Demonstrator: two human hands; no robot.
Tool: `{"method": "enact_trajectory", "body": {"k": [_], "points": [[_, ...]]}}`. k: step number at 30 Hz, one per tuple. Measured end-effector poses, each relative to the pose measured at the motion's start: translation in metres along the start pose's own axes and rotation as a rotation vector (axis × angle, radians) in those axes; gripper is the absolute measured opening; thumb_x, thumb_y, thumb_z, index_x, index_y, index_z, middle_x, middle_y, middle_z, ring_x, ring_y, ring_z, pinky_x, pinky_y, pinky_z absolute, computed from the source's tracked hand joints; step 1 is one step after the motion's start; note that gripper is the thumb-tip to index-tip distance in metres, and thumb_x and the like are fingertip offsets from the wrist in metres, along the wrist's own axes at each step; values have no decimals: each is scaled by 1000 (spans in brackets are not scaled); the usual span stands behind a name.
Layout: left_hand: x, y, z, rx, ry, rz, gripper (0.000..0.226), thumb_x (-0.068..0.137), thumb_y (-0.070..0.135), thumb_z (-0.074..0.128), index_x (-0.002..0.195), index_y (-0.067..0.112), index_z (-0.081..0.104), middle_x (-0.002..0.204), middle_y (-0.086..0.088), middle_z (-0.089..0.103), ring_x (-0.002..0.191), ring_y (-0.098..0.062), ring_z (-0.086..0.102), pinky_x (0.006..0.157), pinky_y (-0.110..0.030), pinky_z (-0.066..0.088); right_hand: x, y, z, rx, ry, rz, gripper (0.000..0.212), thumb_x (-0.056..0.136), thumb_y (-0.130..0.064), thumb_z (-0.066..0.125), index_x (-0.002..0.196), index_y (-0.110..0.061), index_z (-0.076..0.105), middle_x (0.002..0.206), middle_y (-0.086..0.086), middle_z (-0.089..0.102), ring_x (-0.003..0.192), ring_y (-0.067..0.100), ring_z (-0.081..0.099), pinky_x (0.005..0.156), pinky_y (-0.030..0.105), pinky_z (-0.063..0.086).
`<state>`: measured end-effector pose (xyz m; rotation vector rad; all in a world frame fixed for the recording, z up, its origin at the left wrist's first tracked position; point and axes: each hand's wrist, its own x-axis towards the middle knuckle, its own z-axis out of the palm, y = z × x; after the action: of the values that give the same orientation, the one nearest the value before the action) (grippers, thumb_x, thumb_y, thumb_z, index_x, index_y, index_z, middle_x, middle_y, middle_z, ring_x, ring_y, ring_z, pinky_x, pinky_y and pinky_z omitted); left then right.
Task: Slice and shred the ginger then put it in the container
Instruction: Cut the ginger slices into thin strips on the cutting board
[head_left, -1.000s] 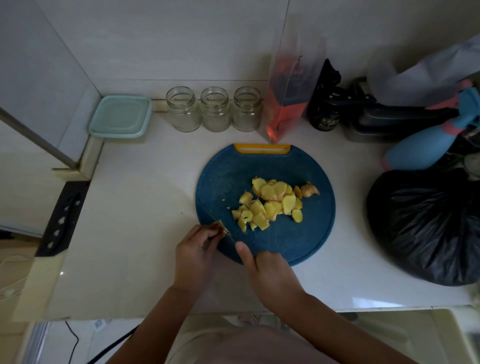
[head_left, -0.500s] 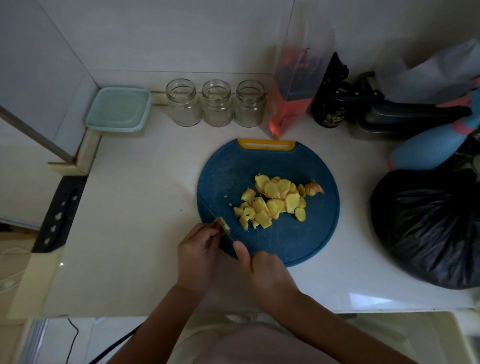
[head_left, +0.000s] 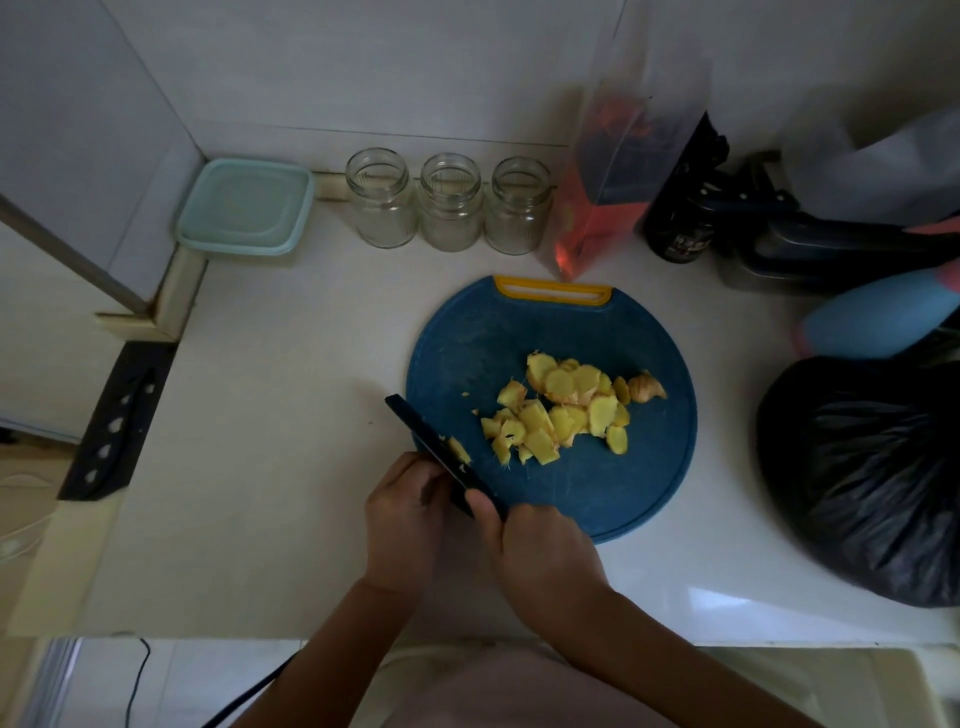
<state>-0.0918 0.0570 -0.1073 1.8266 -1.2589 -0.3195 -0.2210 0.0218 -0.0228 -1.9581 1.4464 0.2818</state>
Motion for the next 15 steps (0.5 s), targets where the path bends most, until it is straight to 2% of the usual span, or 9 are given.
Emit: {"method": "enact_trajectory", "body": {"k": [2,5,6,8,9,11,13,14,15], "points": [[1,2,0,-8,7,-4,16,73,-9,71,79,6,73,81,0,65,73,-1,56,70,-5,44,3,1,2,16,8,8,67,95,-65,20,79,-13,58,96,9,67,94,26,64,71,31,43],[2,5,-2,-17,8,-25,14,74,-4,66,79,6,73,81,-1,64,74,-1,56,71,-2,41,5,2,5,64,-3,20,62,92,-68,19,66,-18,46,87,7,65,89,24,64,71,32,47],[2,5,-2,-19,9,-31,13,74,-3,65,79,6,73,81,-1,64,74,-2,56,71,-2,41,7,3,8,77,0,15,67,87,-72,13,69,-19,50,80,4,61,86,23,63,69,32,48],[2,6,-3,-16,12,-35,13,75,-2,64,79,6,73,81,-2,65,75,-2,57,72,-1,42,12,5,12,69,-29,-15,93,70,-78,-5,94,-19,63,68,-4,45,77,19,57,64,32,43],[2,6,-3,-15,14,-32,13,76,-1,63,79,5,73,82,-2,65,75,-2,56,73,-1,41,15,6,13,78,-36,-7,99,68,-79,-6,102,-17,63,67,-5,40,75,19,54,64,33,43],[3,7,-2,-14,14,-29,13,76,-1,63,79,5,74,81,-2,65,76,-1,56,74,0,41,19,7,12,86,-30,13,101,72,-80,-7,103,-13,62,65,-5,38,73,18,51,62,32,42],[3,8,-2,-15,13,-37,13,76,-1,63,80,5,74,81,-2,65,76,-1,56,74,0,41,20,5,12,87,-29,-13,114,65,-81,-18,113,-17,62,67,-5,42,72,16,50,57,29,38],[3,8,-2,-15,15,-38,13,76,-1,63,80,5,74,81,-2,65,76,-1,55,74,0,41,20,5,13,101,-27,10,105,71,-80,-13,105,-17,63,72,-2,50,75,18,55,59,30,41],[3,7,-1,-15,18,-37,13,76,-1,63,79,5,74,81,-1,65,76,-1,55,73,0,41,21,5,14,123,-23,31,87,81,-76,0,90,-15,62,79,3,59,81,22,60,65,32,46]]}}
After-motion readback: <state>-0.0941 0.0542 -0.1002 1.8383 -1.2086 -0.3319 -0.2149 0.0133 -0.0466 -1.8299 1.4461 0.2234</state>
